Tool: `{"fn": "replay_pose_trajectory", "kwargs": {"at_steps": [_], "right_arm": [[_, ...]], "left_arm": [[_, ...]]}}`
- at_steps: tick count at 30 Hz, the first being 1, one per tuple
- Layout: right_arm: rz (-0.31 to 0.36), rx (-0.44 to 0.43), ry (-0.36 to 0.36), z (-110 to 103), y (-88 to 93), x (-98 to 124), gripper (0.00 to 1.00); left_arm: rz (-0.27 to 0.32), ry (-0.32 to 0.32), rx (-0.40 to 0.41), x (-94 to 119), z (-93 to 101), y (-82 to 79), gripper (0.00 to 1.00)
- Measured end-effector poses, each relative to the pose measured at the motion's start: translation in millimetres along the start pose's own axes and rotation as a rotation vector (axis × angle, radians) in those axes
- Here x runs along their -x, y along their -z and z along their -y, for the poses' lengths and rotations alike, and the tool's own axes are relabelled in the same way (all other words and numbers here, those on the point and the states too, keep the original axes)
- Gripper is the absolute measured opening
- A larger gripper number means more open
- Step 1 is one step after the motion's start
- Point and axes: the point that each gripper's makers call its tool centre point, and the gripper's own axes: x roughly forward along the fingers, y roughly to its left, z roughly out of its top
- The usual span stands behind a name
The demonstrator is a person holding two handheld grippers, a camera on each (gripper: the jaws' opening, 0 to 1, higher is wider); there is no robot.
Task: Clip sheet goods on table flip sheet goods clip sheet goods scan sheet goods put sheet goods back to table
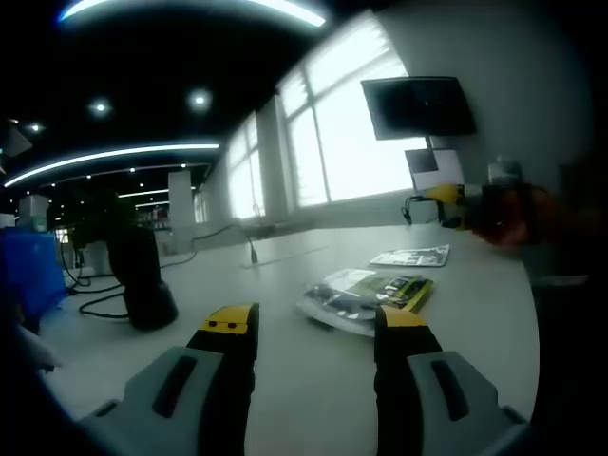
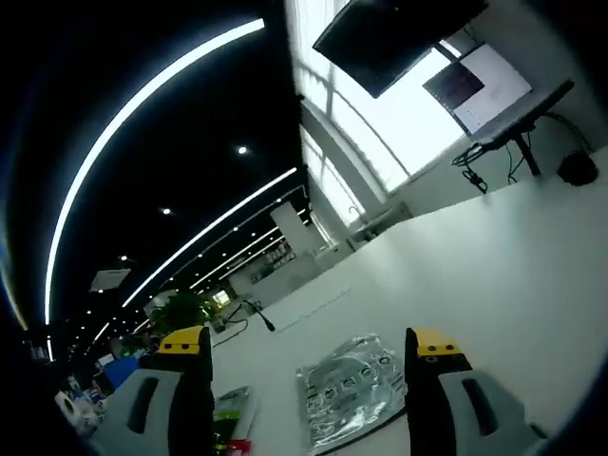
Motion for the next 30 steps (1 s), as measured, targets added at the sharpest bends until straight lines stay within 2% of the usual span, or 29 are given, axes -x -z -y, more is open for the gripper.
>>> {"fn": "replay_pose_trajectory", "kwargs": {"at_steps": [3, 5, 9, 11, 15, 17, 20, 22, 23, 28, 30], "right_arm": [[-0.021, 0.105, -0.035, -5.6, -3.9, -6.0, 0.78], [-0.024, 0.102, -0.046, -7.6, -6.9, -8.9, 0.78], [-0.038, 0.222, -0.093, -10.6, -10.4, -13.7, 0.76], [-0.018, 0.255, -0.107, -11.1, -15.0, -14.6, 0.77], [-0.042, 0.336, -0.125, -2.0, -13.9, -24.7, 0.76], [-0.057, 0.346, -0.125, 2.9, -12.5, -31.4, 0.76], [-0.083, 0.389, -0.151, 8.8, -9.3, -42.3, 0.76], [-0.115, 0.428, -0.16, 13.8, -4.8, -51.8, 0.76], [-0.123, 0.437, -0.166, 15.1, -3.9, -57.3, 0.76], [-0.128, 0.482, -0.222, 11.3, 0.6, -83.5, 0.75], [-0.155, 0.475, -0.257, 4.8, 4.5, -86.6, 0.77]], "left_arm": [[0.002, -0.002, 0.001, 0.2, -0.4, -0.4, 0.41], [0.004, -0.004, 0.008, 0.1, -1.3, -0.5, 0.41], [0.029, -0.018, 0.022, 0.9, -5.1, -5.3, 0.41], [0.041, -0.021, 0.025, 1.7, -5.9, -7.6, 0.41], [0.045, -0.032, -0.001, 1.7, -5.7, -8.6, 0.43], [0.055, -0.053, -0.001, 2.0, -11.1, -10.5, 0.43], [0.096, -0.083, 0.095, 1.4, -23.5, -17.6, 0.43], [0.102, -0.115, 0.118, 0.2, -34.5, -19.8, 0.43], [0.124, -0.147, 0.137, -2.2, -41.6, -22.3, 0.43], [0.117, -0.153, 0.146, -23.3, -51.7, -16.0, 0.42], [0.122, -0.142, 0.171, -25.3, -50.8, -16.0, 0.42]]}}
